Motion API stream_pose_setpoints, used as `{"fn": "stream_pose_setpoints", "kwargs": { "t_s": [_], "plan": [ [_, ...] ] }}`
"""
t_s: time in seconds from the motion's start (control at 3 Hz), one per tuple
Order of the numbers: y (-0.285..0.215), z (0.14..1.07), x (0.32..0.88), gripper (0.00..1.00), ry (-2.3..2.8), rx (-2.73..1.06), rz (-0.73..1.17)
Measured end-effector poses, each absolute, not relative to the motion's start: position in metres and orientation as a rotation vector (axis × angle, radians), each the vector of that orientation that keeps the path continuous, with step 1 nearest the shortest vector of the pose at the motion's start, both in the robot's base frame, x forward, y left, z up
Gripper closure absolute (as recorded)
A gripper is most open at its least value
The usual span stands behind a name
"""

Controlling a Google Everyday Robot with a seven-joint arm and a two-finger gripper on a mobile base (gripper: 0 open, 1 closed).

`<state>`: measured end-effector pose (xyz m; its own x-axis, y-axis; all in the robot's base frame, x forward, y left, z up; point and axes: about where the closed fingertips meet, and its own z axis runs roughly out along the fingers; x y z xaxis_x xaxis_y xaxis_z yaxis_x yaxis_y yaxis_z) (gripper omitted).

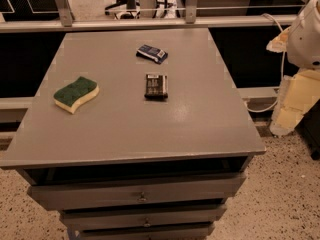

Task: Move rxbar blueberry near sponge

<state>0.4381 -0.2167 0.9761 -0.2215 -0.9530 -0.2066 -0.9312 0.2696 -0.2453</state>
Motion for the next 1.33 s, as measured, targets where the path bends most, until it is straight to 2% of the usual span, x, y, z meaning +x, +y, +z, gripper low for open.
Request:
{"fn": "stream_pose_setpoints", "kwargs": {
  "t_s": [0.67,1.0,1.33],
  "plan": [
    [-0.215,0.979,0.443,0.0,2.217,-1.702,-0.085],
    [-0.217,0.982,0.459,0.0,2.175,-1.599,-0.018],
    [-0.24,0.976,0.508,0.0,2.032,-1.315,0.136]
  ]
}}
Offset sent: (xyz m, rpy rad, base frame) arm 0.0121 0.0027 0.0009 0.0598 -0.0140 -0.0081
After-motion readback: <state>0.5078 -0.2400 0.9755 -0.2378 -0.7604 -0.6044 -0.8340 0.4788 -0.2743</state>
